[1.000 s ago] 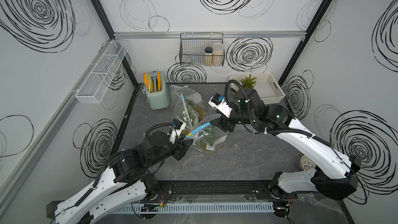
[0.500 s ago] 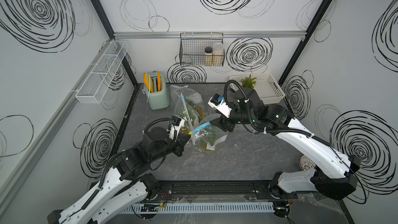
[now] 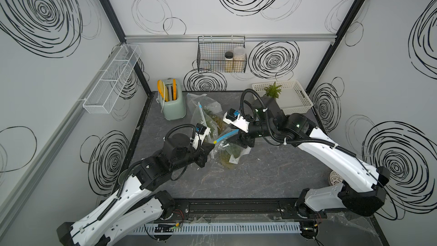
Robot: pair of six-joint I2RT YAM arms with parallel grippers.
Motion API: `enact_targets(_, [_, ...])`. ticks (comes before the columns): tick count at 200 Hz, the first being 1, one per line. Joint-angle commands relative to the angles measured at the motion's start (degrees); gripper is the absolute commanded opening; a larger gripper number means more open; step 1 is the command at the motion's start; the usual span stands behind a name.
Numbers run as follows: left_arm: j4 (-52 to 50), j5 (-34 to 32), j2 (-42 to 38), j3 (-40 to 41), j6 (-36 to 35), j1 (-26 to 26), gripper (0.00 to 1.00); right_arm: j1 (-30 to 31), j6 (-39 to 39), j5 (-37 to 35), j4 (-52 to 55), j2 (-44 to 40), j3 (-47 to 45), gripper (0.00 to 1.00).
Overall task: Open the zip-top bag and take out the pineapple
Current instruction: Unzip the zipper on the zipper food storage bag.
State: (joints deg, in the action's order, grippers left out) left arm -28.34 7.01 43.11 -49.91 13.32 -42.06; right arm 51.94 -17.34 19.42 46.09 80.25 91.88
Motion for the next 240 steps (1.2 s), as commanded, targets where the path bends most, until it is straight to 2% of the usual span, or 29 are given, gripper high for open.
enact_targets(1, [5.6,1.2,0.0,-2.4,-5.4,0.7,0.0,0.2,-5.1,5.5,0.9,2.7,3.6,0.63])
enact_targets(51, [8.5,2.1,-0.3,-2.0,-10.1,1.2,0.0,-0.1,-9.5,8.3,3.8,8.6,9.3,0.62])
enact_targets(86, [8.3,1.5,0.2,-2.3,-11.2,2.0,0.0,-0.1,-10.7,11.1,5.7,10.5,10.9,0.47])
enact_targets(104, [8.4,1.0,0.2,-2.3,-11.5,2.7,0.0,0.0,-10.6,11.6,6.4,10.8,11.0,0.43])
enact_targets(193, [10.2,3.3,-0.4,-1.5,-11.4,5.1,0.0,0.0,-9.4,13.3,4.8,13.8,10.8,0.39])
enact_targets(240, [9.9,3.1,-1.2,-0.7,-10.9,5.5,0.0,0.0,-7.4,14.8,1.9,13.9,10.0,0.24])
